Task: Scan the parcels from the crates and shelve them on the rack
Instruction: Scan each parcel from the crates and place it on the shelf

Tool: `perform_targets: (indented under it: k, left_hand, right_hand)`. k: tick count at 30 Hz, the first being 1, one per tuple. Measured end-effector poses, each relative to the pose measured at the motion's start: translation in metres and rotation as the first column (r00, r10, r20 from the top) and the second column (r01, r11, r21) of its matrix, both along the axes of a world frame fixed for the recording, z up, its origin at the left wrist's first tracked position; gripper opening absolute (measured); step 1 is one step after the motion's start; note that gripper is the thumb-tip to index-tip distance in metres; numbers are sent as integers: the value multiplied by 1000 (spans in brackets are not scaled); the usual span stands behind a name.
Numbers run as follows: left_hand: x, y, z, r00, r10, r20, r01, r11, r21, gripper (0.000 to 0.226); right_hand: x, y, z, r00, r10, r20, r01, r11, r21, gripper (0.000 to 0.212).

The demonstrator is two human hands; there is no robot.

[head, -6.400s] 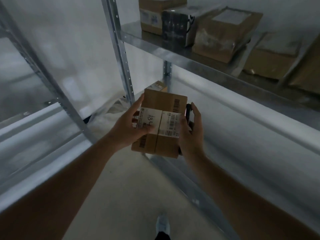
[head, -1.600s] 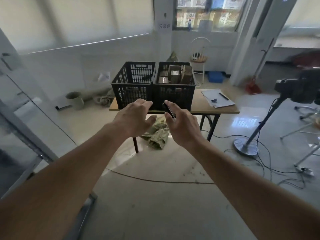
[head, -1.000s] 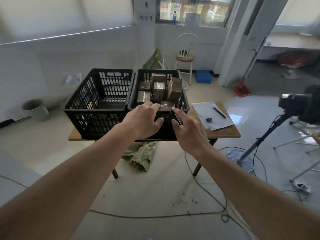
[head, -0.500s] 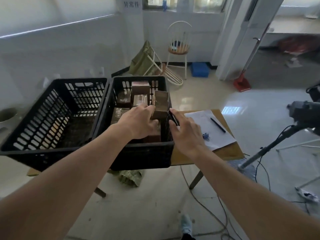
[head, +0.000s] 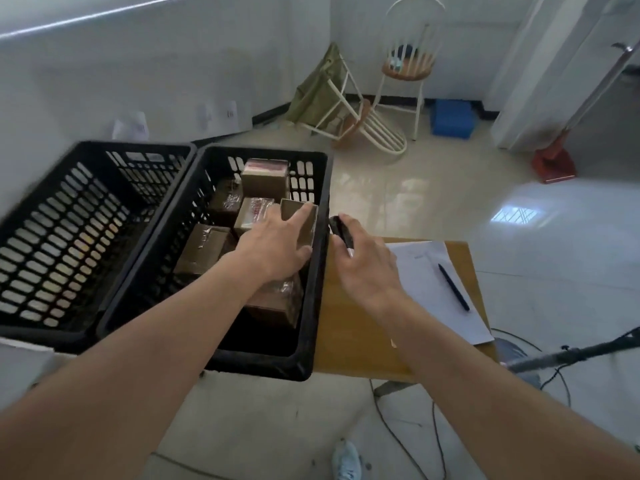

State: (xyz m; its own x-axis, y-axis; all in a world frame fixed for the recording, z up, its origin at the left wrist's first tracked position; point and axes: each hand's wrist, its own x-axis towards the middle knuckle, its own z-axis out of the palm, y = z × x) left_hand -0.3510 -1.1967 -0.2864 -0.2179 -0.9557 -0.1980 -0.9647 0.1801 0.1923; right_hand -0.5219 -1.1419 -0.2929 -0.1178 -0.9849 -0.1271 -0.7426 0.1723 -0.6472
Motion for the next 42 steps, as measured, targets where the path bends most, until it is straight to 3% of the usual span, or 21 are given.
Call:
perform_targets:
  k: [6, 14, 19, 27, 33, 42]
  left_hand:
    - [-13, -23, -22, 995, 104, 6, -104, 993, 50, 89]
    - [8, -40, -26, 937, 292, -191, -278, 955, 99, 91]
    - [30, -41, -19, 876, 417, -242, -385, 907, 169, 109]
    - [60, -35, 15, 805, 444, -394, -430, 894, 128, 51]
    - [88, -26, 48, 815, 372, -444, -416, 910, -1, 32]
    - [145, -8, 86, 785, 222, -578, -360, 923, -134, 25]
  right_hand:
    - [-11, -25, -9, 1000, -8, 20, 7, 998, 66, 53]
    - [-7, -31, -9, 995, -33, 95, 23, 994, 108, 50]
    - [5, -33, -3, 981, -27, 193, 6, 994, 109, 50]
    - [29, -32, 18, 927, -28, 374, -19, 992, 122, 48]
    - [55, -23, 42, 909, 43, 414, -97, 989, 111, 43]
    - [94, -7, 70, 949, 183, 257, -205, 977, 59, 43]
